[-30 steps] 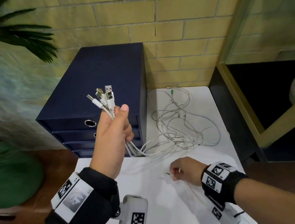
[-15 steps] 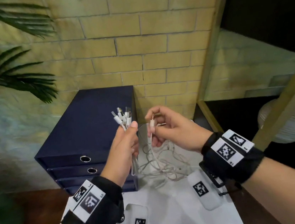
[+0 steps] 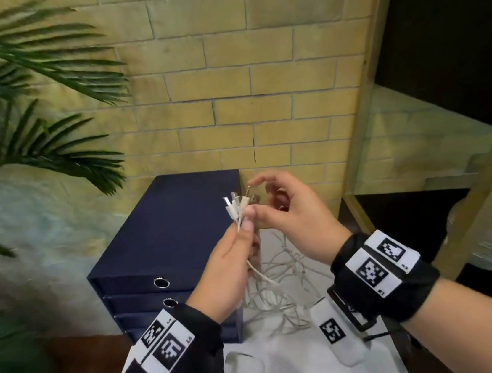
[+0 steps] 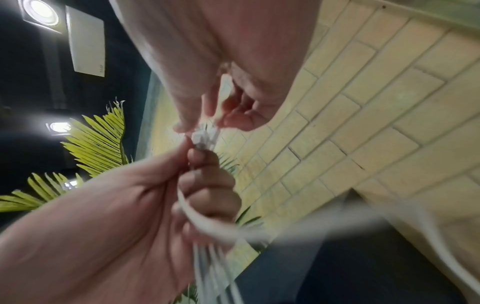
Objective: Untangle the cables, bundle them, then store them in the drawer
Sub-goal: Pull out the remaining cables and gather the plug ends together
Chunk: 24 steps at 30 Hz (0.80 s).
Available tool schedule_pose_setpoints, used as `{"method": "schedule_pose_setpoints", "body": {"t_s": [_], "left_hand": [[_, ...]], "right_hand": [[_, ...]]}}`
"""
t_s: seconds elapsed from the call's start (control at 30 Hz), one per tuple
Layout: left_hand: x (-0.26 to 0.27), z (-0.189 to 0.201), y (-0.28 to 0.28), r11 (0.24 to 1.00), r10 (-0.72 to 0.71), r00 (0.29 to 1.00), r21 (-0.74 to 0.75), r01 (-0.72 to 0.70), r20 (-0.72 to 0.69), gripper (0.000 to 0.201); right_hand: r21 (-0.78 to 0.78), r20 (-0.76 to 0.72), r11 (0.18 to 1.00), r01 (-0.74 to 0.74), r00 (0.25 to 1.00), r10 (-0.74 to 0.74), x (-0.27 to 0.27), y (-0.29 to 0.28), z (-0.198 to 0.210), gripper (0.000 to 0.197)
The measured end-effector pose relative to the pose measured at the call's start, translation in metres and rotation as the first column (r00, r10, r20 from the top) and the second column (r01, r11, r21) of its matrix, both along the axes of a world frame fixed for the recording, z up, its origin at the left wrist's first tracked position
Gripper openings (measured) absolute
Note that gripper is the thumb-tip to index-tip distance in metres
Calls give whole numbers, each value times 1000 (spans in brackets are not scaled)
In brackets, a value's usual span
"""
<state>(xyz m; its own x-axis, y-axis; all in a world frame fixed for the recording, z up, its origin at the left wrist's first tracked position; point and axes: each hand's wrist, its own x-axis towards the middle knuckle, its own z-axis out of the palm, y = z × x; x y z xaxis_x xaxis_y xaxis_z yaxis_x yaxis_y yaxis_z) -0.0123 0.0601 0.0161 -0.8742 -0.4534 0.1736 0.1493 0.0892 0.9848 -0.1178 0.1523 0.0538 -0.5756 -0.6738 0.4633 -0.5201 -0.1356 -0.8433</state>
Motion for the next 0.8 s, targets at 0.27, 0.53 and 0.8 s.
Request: {"method": "schedule_pose_setpoints", "body": {"t_s": [0.27,0.53,0.8], "left_hand": [[-6,18,-14,980,131,984,166,-111,-118,38],[4,29,-26,917,173,957,393,-69,-234,36],[18,32,-36,927,217,941,358,-114,-261,37]], "right_hand": [[418,44,855,-306,947,317,7,14,-60,20],[591,-63,806,-23,995,75,-52,30,-108,32],[784,-266,509,355,933,-241,-119,49,-114,32]]}}
